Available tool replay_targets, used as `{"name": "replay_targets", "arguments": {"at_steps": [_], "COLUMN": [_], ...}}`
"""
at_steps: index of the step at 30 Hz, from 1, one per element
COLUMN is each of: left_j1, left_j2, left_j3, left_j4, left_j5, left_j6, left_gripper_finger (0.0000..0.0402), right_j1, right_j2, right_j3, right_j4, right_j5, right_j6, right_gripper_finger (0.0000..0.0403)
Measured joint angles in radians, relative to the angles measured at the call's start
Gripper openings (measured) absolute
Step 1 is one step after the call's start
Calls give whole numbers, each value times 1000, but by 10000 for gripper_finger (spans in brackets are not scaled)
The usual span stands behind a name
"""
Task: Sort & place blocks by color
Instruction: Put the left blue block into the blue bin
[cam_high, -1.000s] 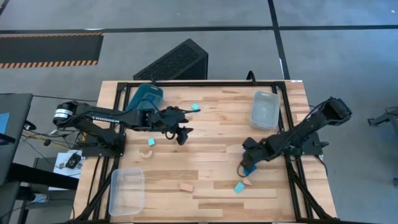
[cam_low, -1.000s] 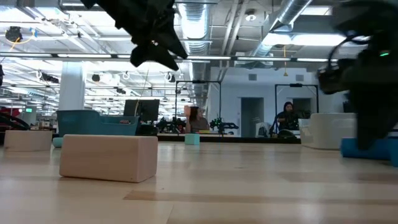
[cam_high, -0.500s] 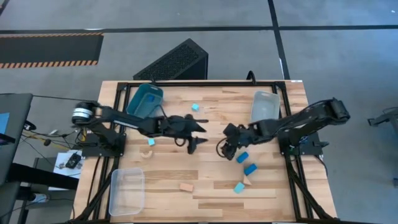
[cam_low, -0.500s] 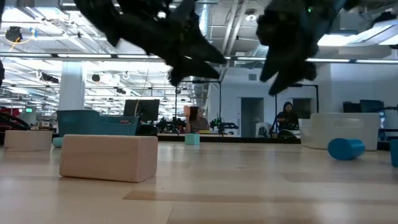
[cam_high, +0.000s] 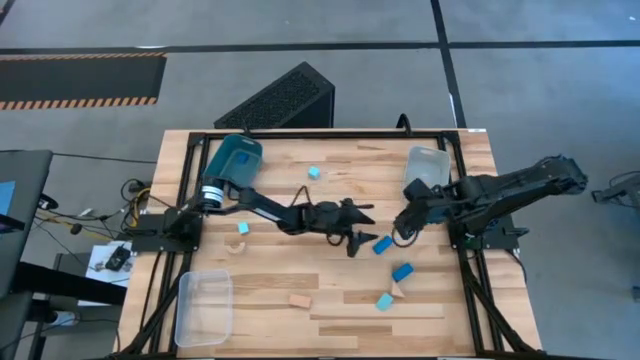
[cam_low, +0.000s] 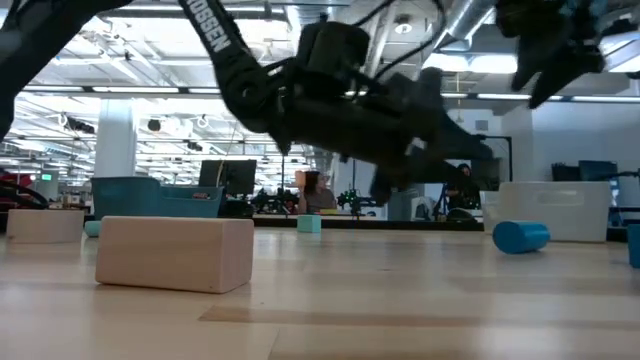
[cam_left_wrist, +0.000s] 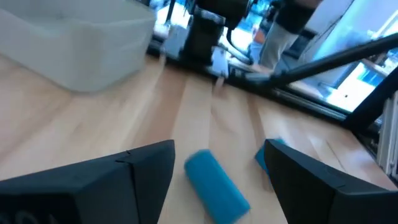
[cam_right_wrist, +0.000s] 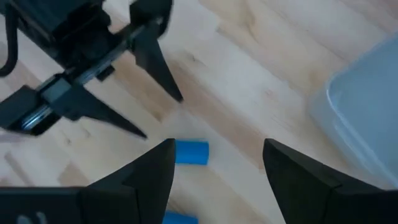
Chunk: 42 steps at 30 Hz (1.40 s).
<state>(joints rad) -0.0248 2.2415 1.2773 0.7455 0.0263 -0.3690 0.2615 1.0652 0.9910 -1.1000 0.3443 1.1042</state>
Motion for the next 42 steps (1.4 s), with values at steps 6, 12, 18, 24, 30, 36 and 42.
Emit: {"name": "replay_targets", "arguments": {"at_steps": [6,12,18,24,30,36,42], "left_j1": [-46,-91,-116,-121,-102,-46,34], "left_j2": [84,194,280,270,267,230,151], "left_j3": [215,412,514,529,527,525,520], "left_j4": [-197,-396,-515,-665,-678,-788,-991], "left_j5": [-73,-135,-136,-203,-202,-175,-106], "left_j6": [62,129,130,134,134,137,83], "left_gripper_finger": [269,298,301,284,201,100,100], "right_j1": [61,87,118,147,153,153,145], "right_j2": [-6,5,7,8,8,9,8], "right_j3": [1,1,1,1,1,1,1], "right_j4": [-58,-67,-73,-79,-78,-75,-73], "right_j5": [22,22,22,41,95,115,211], "right_j6": [82,101,137,156,148,145,142], "right_gripper_finger": [264,264,264,264,264,264,264]}}
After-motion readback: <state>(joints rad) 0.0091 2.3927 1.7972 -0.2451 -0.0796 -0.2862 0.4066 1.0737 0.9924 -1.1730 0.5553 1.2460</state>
